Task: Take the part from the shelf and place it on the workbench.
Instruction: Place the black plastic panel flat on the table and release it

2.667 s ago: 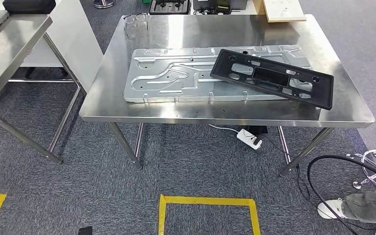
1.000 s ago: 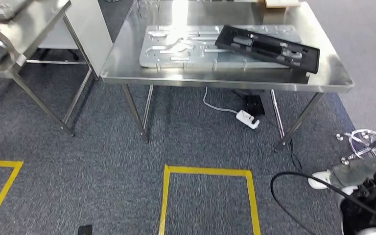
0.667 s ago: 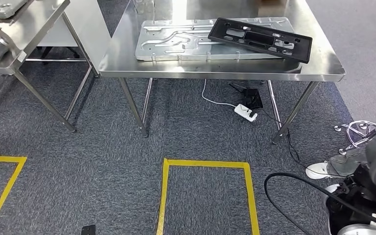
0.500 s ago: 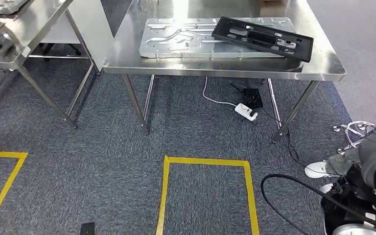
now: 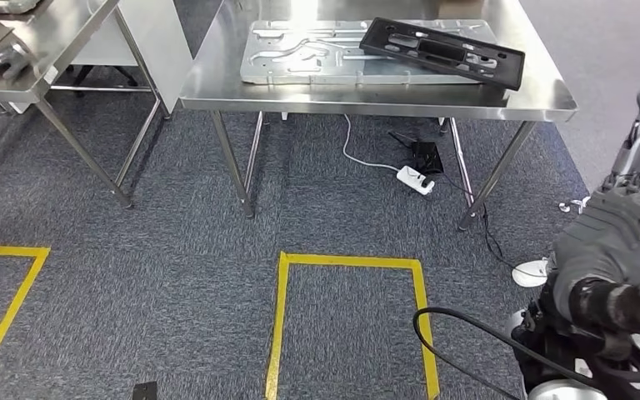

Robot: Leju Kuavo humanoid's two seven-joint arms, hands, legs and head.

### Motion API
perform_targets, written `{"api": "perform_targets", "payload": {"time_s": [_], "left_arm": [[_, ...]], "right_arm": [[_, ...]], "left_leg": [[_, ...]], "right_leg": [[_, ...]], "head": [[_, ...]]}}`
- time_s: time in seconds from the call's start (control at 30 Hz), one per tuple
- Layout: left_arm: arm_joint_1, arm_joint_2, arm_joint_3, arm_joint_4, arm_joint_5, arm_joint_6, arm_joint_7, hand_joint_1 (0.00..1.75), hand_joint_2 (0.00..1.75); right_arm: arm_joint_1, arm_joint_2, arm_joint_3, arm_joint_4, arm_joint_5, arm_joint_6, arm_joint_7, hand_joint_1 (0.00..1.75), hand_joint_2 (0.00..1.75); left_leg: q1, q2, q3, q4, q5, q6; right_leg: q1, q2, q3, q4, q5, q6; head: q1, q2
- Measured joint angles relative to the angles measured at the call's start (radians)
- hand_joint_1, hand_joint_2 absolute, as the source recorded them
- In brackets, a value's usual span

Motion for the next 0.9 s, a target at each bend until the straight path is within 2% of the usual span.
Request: {"api": "perform_targets", "payload": {"time_s": [0.07,0.1,0.13,0.17,0.23,0.27,0.3,0.33,0.4,0.43,0.47,0.57,0.6,0.63,0.67,0.73,0.77,0.8,0.83,0.9], "left_arm": [[0.001,0.000,0.000,0.000,-0.001,0.000,0.000,0.00,0.00],[0.002,0.000,0.000,0.000,-0.002,0.001,0.000,0.00,0.00],[0.003,0.001,0.000,0.000,-0.002,0.001,0.000,0.00,0.00],[0.003,0.001,0.000,0.000,-0.002,0.002,0.000,0.00,0.00],[0.004,0.001,0.000,0.000,-0.002,0.002,0.000,0.00,0.00],[0.004,0.001,0.000,0.000,-0.003,0.002,0.000,0.00,0.00],[0.004,0.001,0.000,0.000,-0.004,0.002,0.000,0.00,0.00],[0.003,0.001,0.000,0.000,-0.005,0.003,0.000,0.00,0.00],[0.001,0.001,0.000,0.000,-0.006,0.004,0.000,0.00,0.00],[0.000,0.001,0.000,0.000,-0.006,0.004,0.000,0.00,0.00],[-0.002,0.001,0.000,0.000,-0.006,0.004,0.000,0.00,0.00],[-0.002,0.002,0.000,0.000,-0.004,0.005,0.000,0.00,0.00],[-0.001,0.001,0.000,0.000,-0.001,0.005,0.000,0.00,0.00],[-0.001,0.000,0.000,0.000,0.001,0.006,0.000,0.00,0.00],[-0.001,0.000,0.000,0.000,0.004,0.006,0.000,0.00,0.00],[-0.001,-0.001,0.000,0.000,0.009,0.006,0.000,0.00,0.00],[0.000,-0.001,0.000,0.000,0.011,0.006,0.001,0.00,0.00],[0.001,-0.001,0.000,0.000,0.014,0.006,0.001,0.00,0.00],[0.002,-0.001,0.000,0.000,0.015,0.006,0.001,0.00,0.00],[0.004,-0.001,0.000,0.000,0.016,0.005,0.002,0.00,0.00]], "right_arm": [[-0.005,0.000,0.018,0.007,0.002,0.000,0.000,0.00,0.00],[-0.007,0.000,0.025,0.010,0.002,0.000,0.000,0.00,0.00],[-0.010,0.000,0.032,0.013,0.002,0.000,0.000,0.00,0.00],[-0.013,0.000,0.039,0.015,0.002,0.000,0.000,0.00,0.00],[-0.014,0.000,0.053,0.020,0.002,0.000,0.000,0.00,0.00],[-0.014,0.000,0.060,0.023,0.002,0.000,0.000,0.00,0.00],[-0.015,0.000,0.066,0.025,0.001,0.000,0.002,0.00,0.00],[-0.016,0.000,0.071,0.027,0.000,0.000,0.004,0.00,0.00],[-0.024,0.000,0.081,0.031,-0.003,0.000,0.008,0.00,0.00],[-0.029,0.000,0.086,0.032,-0.005,0.000,0.009,0.00,0.00],[-0.034,0.000,0.091,0.033,-0.006,0.000,0.009,0.00,0.00],[-0.040,0.000,0.103,0.039,-0.011,0.000,0.010,0.00,0.00],[-0.040,0.000,0.106,0.043,-0.012,0.000,0.015,0.00,0.00],[-0.041,0.000,0.108,0.046,-0.012,-0.001,0.024,0.00,0.00],[-0.042,-0.001,0.110,0.051,-0.010,-0.001,0.036,0.00,0.00],[-0.043,-0.005,0.115,0.061,-0.005,-0.002,0.069,0.00,0.00],[-0.043,-0.010,0.118,0.067,-0.005,-0.002,0.086,0.00,0.00],[-0.044,-0.016,0.121,0.072,-0.008,-0.002,0.102,0.00,0.00],[-0.045,-0.023,0.124,0.077,-0.011,-0.002,0.114,0.00,0.00],[-0.051,-0.033,0.129,0.085,-0.016,-0.002,0.129,0.00,0.00]], "left_leg": [[0.002,-0.001,-0.009,0.007,0.003,-0.012],[0.004,-0.003,-0.017,0.020,-0.011,-0.019],[0.006,-0.004,-0.030,0.049,-0.038,-0.026],[0.010,-0.004,-0.049,0.097,-0.078,-0.033],[0.016,-0.004,-0.082,0.206,-0.149,-0.043],[0.018,-0.004,-0.086,0.239,-0.163,-0.046],[0.019,-0.004,-0.073,0.239,-0.157,-0.047],[0.020,-0.004,-0.043,0.206,-0.136,-0.046],[0.018,-0.005,0.048,0.077,-0.096,-0.039],[0.015,-0.006,0.084,0.023,-0.085,-0.033],[0.012,-0.007,0.103,-0.012,-0.082,-0.027],[0.006,-0.007,0.100,-0.033,-0.071,-0.007],[0.007,-0.006,0.099,-0.040,-0.062,0.001],[0.009,-0.003,0.097,-0.047,-0.052,0.009],[0.010,-0.001,0.093,-0.052,-0.042,0.017],[0.007,0.001,0.076,-0.052,-0.029,0.026],[0.005,0.002,0.066,-0.050,-0.024,0.028],[0.004,0.002,0.056,-0.047,-0.019,0.028],[0.003,0.001,0.045,-0.041,-0.014,0.027],[0.003,0.001,0.026,-0.026,-0.010,0.023]], "right_leg": [[-0.001,0.000,-0.012,-0.001,0.009,-0.019],[-0.003,-0.001,-0.018,-0.002,0.017,-0.027],[-0.005,-0.002,-0.024,-0.004,0.024,-0.036],[-0.005,-0.002,-0.033,-0.004,0.031,-0.042],[-0.004,-0.003,-0.051,-0.004,0.044,-0.047],[-0.004,-0.003,-0.060,-0.003,0.051,-0.047],[-0.003,-0.003,-0.069,-0.003,0.057,-0.045],[-0.004,-0.002,-0.077,-0.002,0.063,-0.043],[-0.003,-0.001,-0.090,-0.002,0.075,-0.036],[-0.004,-0.001,-0.094,-0.002,0.081,-0.031],[-0.004,-0.001,-0.096,-0.003,0.087,-0.024],[-0.007,-0.003,-0.098,-0.009,0.101,-0.003],[-0.007,-0.003,-0.101,-0.003,0.093,0.002],[-0.006,-0.002,-0.109,0.017,0.070,0.005],[-0.006,-0.002,-0.123,0.057,0.034,0.007],[-0.005,-0.001,-0.158,0.171,-0.049,0.008],[-0.005,-0.001,-0.168,0.217,-0.071,0.009],[-0.006,-0.001,-0.162,0.233,-0.072,0.009],[-0.005,-0.001,-0.139,0.213,-0.057,0.008],[-0.005,-0.002,-0.055,0.097,-0.016,0.003]], "head": [[0.000,0.000],[-0.001,0.000],[-0.003,0.000],[-0.005,0.000],[-0.006,0.000],[-0.006,0.000],[-0.007,0.000],[-0.007,0.000],[-0.007,0.000],[-0.006,0.000],[-0.006,0.000],[-0.009,0.000],[-0.009,0.000],[-0.008,0.000],[-0.008,0.000],[-0.007,0.000],[-0.008,0.000],[-0.008,0.000],[-0.007,0.000],[-0.007,0.000]]}}
